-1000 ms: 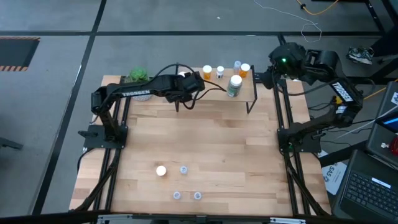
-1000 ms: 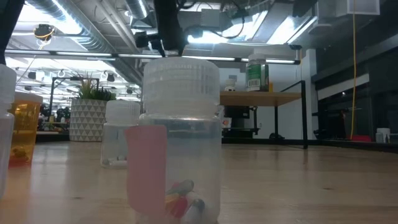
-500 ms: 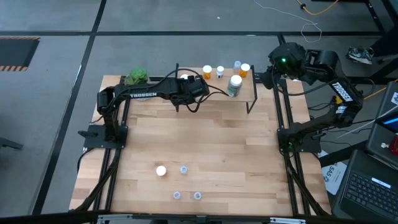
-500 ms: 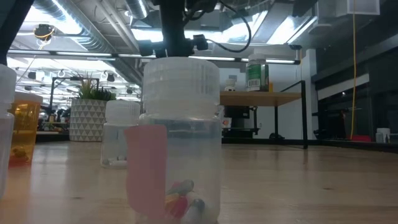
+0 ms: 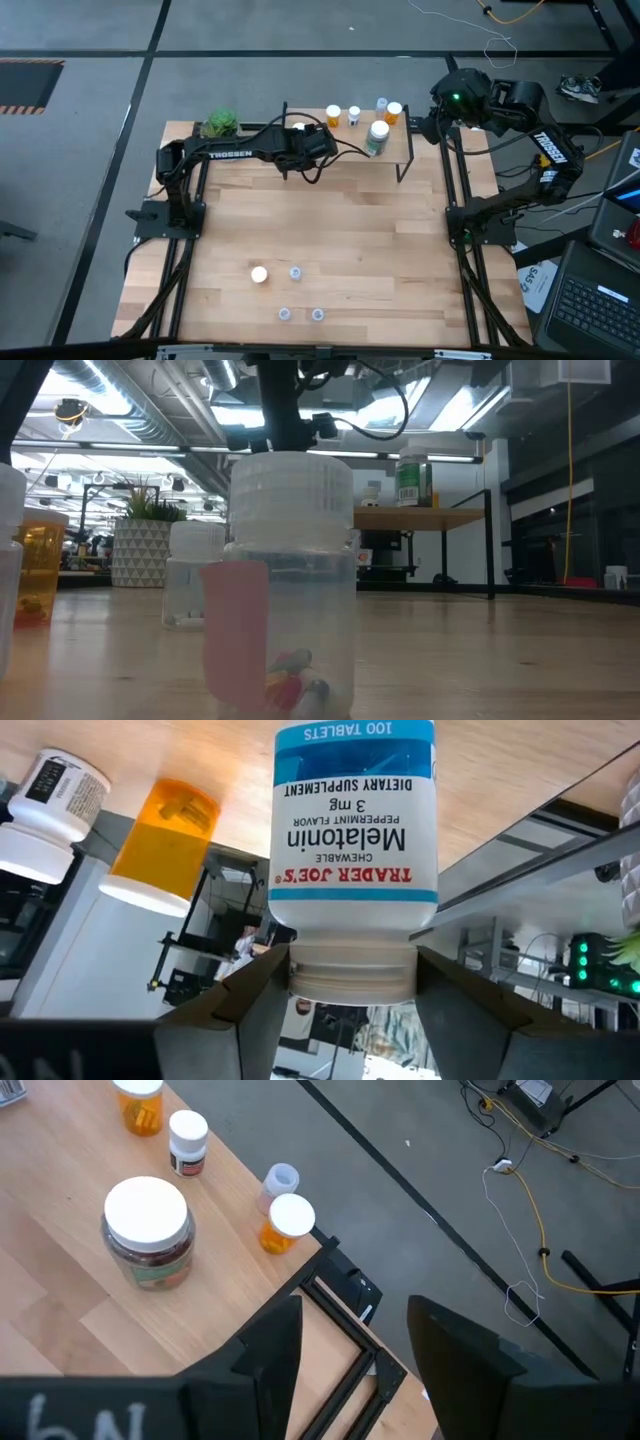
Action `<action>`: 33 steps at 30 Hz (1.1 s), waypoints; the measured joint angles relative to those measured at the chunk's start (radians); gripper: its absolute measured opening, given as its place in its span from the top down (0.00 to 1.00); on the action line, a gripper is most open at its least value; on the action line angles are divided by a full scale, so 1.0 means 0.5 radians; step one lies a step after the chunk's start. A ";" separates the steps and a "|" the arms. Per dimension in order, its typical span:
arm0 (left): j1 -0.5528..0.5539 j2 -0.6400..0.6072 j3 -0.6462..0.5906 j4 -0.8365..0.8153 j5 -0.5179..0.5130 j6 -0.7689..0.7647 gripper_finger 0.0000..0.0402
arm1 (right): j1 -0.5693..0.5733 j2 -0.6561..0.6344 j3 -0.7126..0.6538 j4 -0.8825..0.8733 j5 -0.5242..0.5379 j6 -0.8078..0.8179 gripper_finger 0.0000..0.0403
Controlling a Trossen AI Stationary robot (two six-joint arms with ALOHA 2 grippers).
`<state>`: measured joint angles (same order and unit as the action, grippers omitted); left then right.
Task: Pick and place medicine bottles onto shelf by color
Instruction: Put the white pill bottle on the shelf
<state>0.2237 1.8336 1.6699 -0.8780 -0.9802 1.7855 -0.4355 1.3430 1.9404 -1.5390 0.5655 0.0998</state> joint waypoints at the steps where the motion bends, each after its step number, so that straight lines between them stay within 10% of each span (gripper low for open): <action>1: 0.000 0.000 0.000 -0.001 0.000 -0.001 0.50 | 0.000 0.000 0.000 0.000 0.000 0.000 0.54; 33: -0.006 0.000 -0.001 0.290 -0.377 -0.006 0.47 | 0.000 0.000 0.001 -0.001 -0.002 -0.008 0.54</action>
<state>0.2207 1.8336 1.6695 -0.7331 -1.1685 1.7824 -0.4355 1.3430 1.9408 -1.5394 0.5648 0.0959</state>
